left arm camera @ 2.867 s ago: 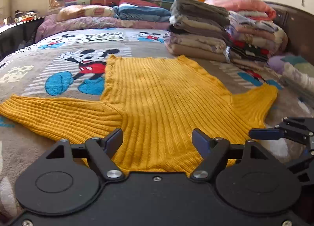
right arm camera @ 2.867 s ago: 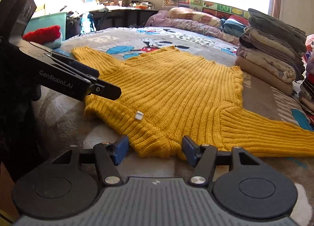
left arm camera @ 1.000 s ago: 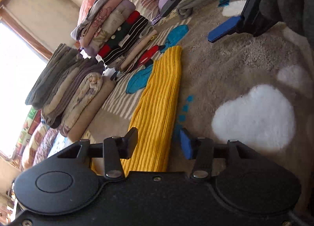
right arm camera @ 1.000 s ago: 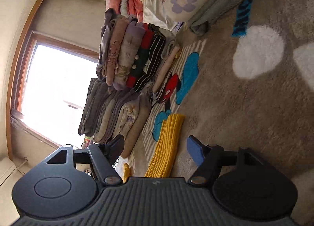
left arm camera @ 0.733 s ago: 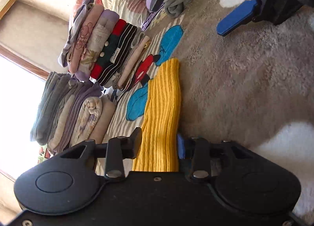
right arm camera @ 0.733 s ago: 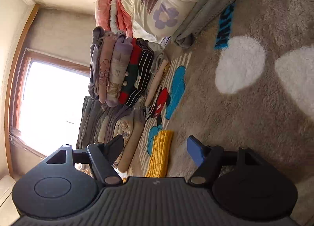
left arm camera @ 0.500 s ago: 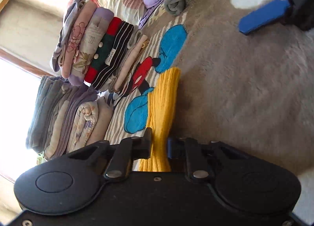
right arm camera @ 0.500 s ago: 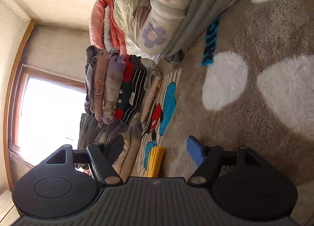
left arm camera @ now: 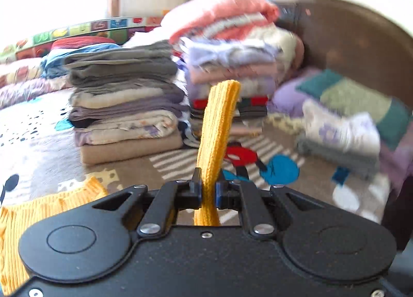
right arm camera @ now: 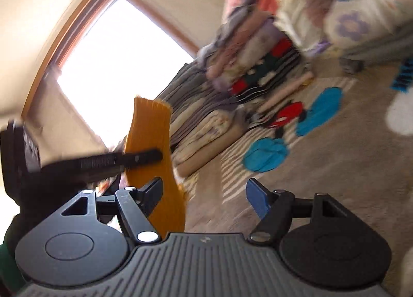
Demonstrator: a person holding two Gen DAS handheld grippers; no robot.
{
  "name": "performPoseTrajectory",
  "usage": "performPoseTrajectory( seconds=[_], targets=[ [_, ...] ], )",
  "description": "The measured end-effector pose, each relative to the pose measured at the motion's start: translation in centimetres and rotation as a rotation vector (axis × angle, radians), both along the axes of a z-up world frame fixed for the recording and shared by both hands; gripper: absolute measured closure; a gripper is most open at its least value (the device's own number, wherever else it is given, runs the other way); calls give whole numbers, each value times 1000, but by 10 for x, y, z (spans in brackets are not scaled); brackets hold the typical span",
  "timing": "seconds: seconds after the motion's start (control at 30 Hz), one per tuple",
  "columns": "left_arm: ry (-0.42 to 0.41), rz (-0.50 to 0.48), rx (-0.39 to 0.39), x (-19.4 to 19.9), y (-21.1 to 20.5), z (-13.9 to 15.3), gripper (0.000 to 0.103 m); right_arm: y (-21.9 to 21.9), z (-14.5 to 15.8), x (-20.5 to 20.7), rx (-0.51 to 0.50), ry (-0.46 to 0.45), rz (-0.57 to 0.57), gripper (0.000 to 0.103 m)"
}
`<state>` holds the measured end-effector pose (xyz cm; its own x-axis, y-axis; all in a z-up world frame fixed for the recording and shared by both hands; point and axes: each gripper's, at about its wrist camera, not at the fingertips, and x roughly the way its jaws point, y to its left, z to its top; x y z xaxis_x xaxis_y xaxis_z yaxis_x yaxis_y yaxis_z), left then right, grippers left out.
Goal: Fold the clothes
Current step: 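Lift the sleeve with the left gripper, fold it across the body, release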
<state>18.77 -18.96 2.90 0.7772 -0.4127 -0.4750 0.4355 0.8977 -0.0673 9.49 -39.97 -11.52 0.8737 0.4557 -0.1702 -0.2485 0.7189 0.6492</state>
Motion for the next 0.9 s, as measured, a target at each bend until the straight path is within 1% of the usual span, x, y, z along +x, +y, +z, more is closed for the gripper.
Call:
performPoseTrajectory(
  seconds=[0.03,0.1,0.2,0.3,0.33,0.47,0.57,0.73,0.9],
  targets=[
    [-2,14,-37,-3,12,5,95,18,5,-3,-66,-15,49,31],
    [-13,43,-82,-10,31,10,95,55,12,-8,-191,-34,151,31],
    [-27,86,-148,-23,60,15,95,108,15,-17,-384,-44,250,34],
    [-50,126,-182,-37,86,19,95,147,10,-26,-557,-32,288,40],
    [-57,138,-196,-41,95,20,95,156,8,-28,-601,-29,292,42],
    [-78,191,-239,-57,133,22,95,171,1,-37,-712,-27,284,43],
    [-85,238,-261,-70,161,19,95,175,1,-43,-742,-39,265,43],
    [-60,322,-294,-85,206,1,95,187,1,-50,-828,-80,256,44],
    [-27,395,-292,-92,242,-21,95,204,4,-62,-912,-124,269,45]
  ],
)
